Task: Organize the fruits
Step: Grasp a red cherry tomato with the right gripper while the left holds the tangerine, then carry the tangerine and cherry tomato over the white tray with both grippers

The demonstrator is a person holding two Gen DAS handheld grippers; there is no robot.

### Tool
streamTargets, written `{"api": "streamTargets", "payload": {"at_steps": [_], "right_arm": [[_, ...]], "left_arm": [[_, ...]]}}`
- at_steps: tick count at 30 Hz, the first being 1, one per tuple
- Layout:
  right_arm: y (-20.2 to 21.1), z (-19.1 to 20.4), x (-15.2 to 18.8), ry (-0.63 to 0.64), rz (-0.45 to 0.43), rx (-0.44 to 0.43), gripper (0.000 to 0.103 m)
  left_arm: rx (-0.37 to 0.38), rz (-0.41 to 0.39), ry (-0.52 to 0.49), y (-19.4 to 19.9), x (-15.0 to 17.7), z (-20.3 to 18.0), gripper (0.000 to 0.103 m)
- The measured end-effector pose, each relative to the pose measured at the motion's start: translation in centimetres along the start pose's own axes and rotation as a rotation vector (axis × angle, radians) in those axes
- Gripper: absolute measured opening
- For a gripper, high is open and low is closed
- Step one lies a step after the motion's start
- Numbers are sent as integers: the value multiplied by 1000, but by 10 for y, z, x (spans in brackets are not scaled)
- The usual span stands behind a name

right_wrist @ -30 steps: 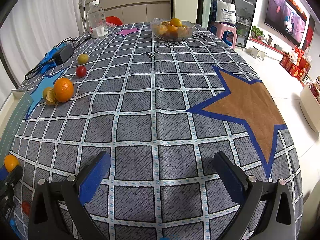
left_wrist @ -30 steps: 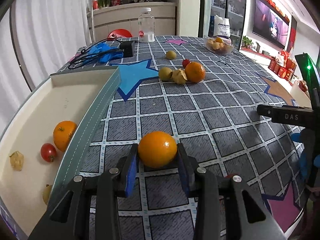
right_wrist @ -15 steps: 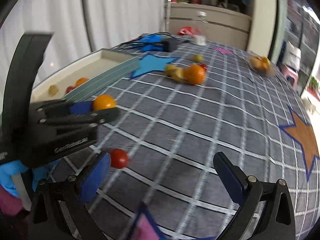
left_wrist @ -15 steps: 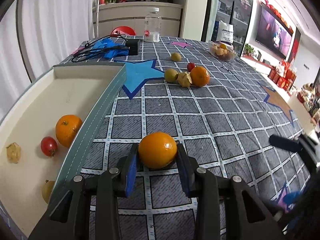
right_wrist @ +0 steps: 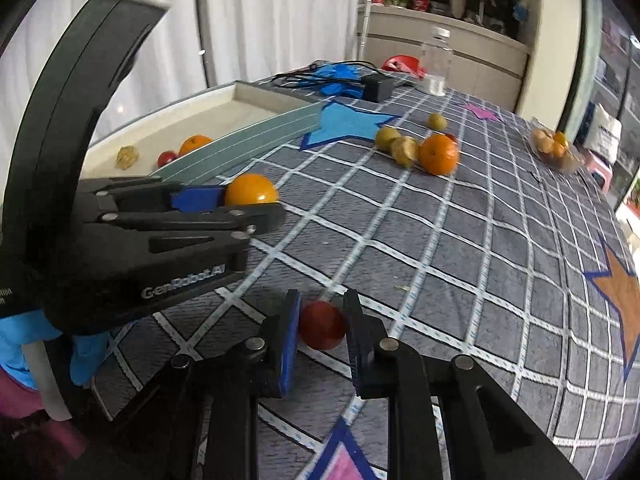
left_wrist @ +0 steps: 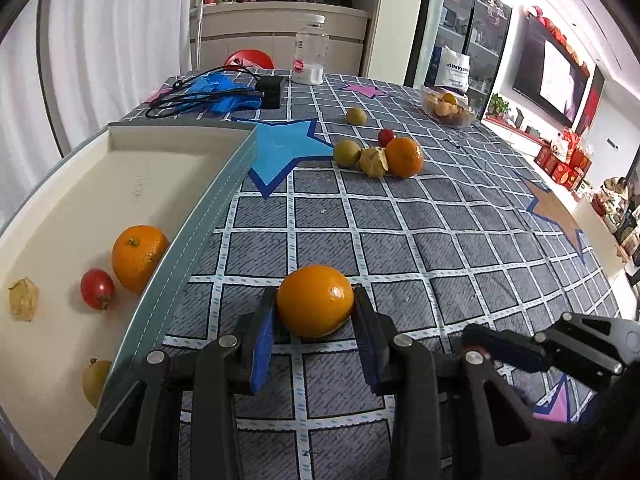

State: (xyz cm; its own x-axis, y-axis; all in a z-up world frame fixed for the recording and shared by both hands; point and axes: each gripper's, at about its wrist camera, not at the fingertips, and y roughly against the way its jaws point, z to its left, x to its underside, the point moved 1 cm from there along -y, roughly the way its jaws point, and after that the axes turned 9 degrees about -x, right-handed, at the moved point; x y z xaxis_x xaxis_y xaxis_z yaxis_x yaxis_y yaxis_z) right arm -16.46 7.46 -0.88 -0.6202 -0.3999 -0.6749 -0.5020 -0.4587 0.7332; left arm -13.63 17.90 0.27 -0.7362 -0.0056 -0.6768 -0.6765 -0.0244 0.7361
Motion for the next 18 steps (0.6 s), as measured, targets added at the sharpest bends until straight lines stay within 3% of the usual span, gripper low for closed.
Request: {"api": "streamTargets", "payload": {"at_steps": [8,18], "right_arm": [[14,-40,1,-146,-26,9,23],[30,-46,-4,-179,-63,10,23]], "left_arm": [[2,-2,1,1,1,-1,40],[5,-16,-5,8,5,-1,40]]}}
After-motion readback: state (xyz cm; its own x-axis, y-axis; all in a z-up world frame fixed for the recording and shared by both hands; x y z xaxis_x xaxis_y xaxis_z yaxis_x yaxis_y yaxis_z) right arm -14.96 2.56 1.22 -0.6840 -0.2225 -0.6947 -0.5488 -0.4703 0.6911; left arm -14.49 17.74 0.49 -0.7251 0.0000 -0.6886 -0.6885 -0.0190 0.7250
